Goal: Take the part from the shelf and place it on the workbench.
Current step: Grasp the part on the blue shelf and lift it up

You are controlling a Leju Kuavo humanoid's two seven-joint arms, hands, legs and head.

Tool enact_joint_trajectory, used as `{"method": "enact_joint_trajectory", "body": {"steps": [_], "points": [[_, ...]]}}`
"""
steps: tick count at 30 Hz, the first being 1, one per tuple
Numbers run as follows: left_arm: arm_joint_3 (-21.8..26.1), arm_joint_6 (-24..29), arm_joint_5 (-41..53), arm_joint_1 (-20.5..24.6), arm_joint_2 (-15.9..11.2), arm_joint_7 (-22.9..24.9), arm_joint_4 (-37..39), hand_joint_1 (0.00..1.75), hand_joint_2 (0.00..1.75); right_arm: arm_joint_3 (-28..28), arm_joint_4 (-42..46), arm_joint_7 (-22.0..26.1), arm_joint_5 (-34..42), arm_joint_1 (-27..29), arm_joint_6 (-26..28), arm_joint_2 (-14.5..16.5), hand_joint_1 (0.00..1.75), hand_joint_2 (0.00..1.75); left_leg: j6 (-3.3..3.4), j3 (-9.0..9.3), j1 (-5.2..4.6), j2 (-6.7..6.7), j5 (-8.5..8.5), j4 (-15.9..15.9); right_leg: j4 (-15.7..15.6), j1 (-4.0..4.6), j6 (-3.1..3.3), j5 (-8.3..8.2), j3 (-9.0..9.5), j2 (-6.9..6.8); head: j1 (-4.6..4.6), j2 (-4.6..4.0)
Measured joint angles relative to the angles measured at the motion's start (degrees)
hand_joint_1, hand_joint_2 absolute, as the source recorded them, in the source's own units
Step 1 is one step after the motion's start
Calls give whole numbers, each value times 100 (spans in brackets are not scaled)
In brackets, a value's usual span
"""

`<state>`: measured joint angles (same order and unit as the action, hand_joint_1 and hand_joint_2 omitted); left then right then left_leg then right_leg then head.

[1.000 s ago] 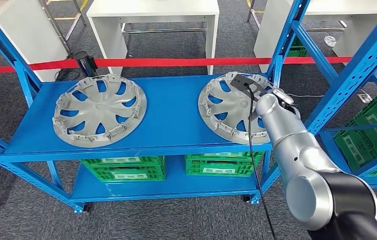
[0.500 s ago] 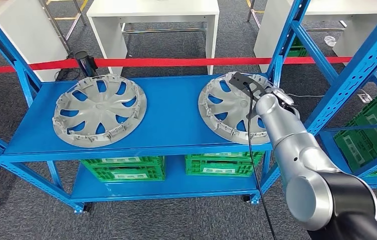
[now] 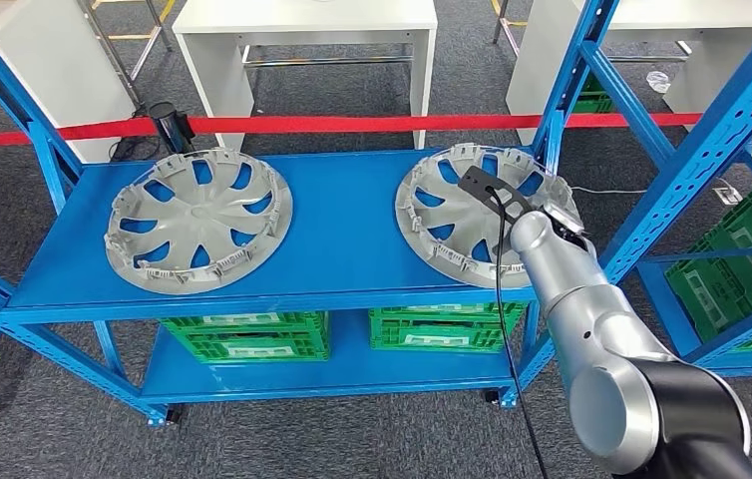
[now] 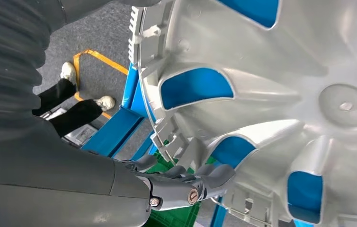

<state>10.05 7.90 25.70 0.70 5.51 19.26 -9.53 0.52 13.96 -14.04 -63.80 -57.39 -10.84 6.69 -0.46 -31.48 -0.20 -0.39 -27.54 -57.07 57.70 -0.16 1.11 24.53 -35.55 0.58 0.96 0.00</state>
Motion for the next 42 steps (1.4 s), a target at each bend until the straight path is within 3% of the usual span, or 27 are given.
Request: {"method": "enact_joint_trajectory", "body": {"steps": [21,27,42], "points": [[27,290,39,-16,92,-143,-1,0,0,1,-1,45,-187,72,-149,-313,0,175,1,-2,0,1,-1,0,0,-1,0,0,-2,0,-2,0],[146,209,-96,-12,125,-424,0,0,0,43,-1,270,-397,81,-321,-313,0,175,1,-3,0,0,-1,0,0,-1,0,0,-2,0,0,0],[244,235,-72,-13,202,-300,0,0,0,261,-1,306,-646,81,-395,-254,0,175,1,-5,0,0,-1,0,0,-1,0,0,-3,-1,-1,0]]}}
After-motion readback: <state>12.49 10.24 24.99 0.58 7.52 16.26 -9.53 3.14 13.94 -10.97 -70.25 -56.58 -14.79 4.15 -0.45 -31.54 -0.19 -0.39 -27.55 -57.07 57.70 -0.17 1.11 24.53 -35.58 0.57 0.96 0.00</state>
